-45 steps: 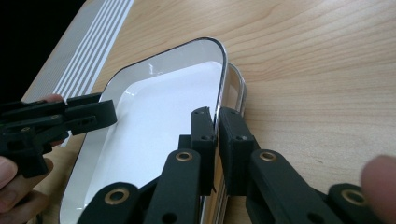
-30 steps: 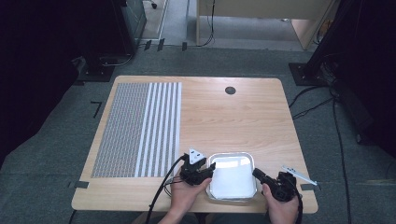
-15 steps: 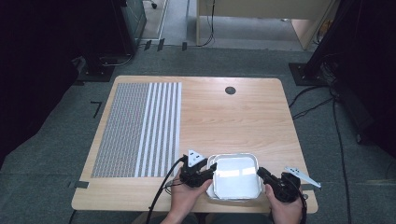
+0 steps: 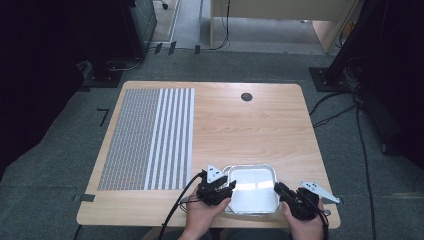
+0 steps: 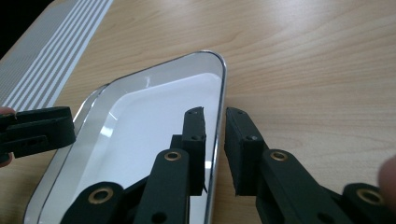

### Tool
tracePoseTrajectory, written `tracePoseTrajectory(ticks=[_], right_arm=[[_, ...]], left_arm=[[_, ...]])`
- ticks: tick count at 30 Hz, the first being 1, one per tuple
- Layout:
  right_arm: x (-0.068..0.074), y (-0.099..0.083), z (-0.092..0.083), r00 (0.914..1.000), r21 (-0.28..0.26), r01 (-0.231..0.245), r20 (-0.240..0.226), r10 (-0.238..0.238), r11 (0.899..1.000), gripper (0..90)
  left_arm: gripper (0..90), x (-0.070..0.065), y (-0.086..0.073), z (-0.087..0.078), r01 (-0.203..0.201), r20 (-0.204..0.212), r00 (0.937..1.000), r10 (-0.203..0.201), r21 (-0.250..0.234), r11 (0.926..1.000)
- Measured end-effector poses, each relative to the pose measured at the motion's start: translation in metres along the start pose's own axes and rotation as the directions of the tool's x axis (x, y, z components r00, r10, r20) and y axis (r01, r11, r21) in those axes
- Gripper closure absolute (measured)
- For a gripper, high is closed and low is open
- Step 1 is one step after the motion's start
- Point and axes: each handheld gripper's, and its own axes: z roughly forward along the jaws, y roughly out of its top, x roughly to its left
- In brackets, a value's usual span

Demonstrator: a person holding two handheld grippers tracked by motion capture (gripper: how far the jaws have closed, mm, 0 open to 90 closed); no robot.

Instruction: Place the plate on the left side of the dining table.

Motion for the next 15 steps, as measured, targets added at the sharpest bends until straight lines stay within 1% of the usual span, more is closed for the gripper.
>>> tracePoseTrajectory(ticks=[2, 6, 9, 10, 12, 14, 15], right_arm=[[-0.002, 0.0, 0.0, 1.0, 0.005, -0.007, -0.001, 0.007, 1.0, 79.5], [-0.004, 0.001, 0.002, 0.9996, 0.009, -0.02, -0.02, 0.02, 1.0, 79.6], [-0.004, 0.001, 0.004, 0.9997, 0.015, -0.015, -0.019, 0.015, 1.0, 79.4], [-0.003, 0.0, 0.006, 0.9997, 0.026, -0.014, -0.018, 0.014, 1.0, 79.2], [-0.002, -0.001, 0.008, 1.0, 0.031, -0.003, -0.009, 0.003, 1.0, 79.8], [-0.003, -0.001, 0.01, 1.0, 0.036, -0.002, 0.004, 0.002, 0.999, 80.9], [-0.003, -0.002, 0.01, 0.9999, 0.034, -0.011, 0.002, 0.011, 0.999, 81.6]], left_arm=[[63.2, 0.0, -0.002, 0.001, -0.002, -0.003, 1.0, 0.002, 0.005, 1.0], [63.2, -0.001, -0.004, 0.002, -0.001, -0.008, 1.0, 0.001, 0.011, 0.9999], [63.0, 0.0, -0.004, 0.003, -0.001, -0.013, 0.9999, 0.001, 0.015, 0.9999], [62.9, 0.0, -0.005, 0.004, -0.001, -0.016, 0.9999, 0.001, 0.016, 0.9999], [63.1, 0.0, -0.006, 0.005, -0.002, -0.019, 0.9998, 0.002, 0.017, 0.9999], [63.3, -0.001, -0.007, 0.007, -0.003, -0.023, 0.9997, 0.003, 0.017, 0.9999], [63.2, -0.001, -0.007, 0.007, -0.003, -0.023, 0.9997, 0.003, 0.017, 0.9999]])
